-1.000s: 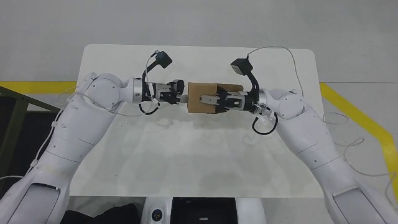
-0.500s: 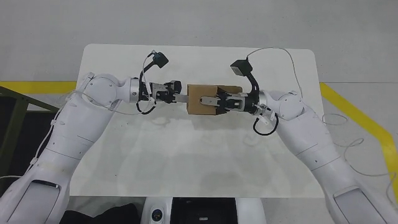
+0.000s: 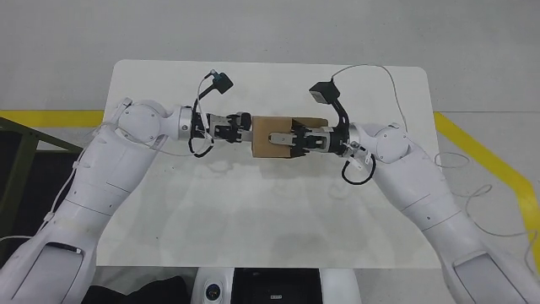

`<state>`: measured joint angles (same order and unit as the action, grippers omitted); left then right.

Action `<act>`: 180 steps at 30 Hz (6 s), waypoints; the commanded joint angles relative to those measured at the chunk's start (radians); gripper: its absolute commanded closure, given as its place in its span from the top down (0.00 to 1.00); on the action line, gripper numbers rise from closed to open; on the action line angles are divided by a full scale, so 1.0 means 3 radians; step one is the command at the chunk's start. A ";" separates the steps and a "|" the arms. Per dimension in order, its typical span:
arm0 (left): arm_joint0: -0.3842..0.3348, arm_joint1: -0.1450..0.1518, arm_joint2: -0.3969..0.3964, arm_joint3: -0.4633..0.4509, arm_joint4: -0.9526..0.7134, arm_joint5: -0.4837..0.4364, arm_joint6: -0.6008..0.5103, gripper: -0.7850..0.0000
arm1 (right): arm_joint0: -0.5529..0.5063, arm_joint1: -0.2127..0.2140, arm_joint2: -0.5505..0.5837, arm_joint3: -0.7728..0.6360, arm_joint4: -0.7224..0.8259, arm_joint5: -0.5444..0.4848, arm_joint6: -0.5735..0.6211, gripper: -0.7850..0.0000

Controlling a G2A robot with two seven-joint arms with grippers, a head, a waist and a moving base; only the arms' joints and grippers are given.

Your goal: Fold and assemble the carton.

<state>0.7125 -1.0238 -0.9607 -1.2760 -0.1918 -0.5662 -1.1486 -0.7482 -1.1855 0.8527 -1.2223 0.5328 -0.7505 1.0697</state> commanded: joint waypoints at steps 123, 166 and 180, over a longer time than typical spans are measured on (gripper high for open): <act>0.0796 0.0025 0.0061 -0.0275 0.5580 -0.0957 0.4687 1.00 | -0.0879 0.0296 0.0809 -0.0562 -0.1317 0.1877 0.0263 0.00; 0.0719 -0.0011 0.0005 -0.0100 0.5480 -0.1182 0.4610 1.00 | 0.0273 -0.0313 -0.0372 0.1007 -0.0775 0.1131 0.0201 0.00; 0.0718 -0.0020 -0.0012 -0.0108 0.5451 -0.1183 0.4585 1.00 | 0.0035 -0.0134 -0.0015 0.0600 -0.1031 0.1287 0.0228 0.00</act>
<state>0.9280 -1.0295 -0.9642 -1.3086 1.4438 -0.9210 0.2275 -0.7268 -1.2326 0.8340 -1.0258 0.2320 -0.3740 1.1420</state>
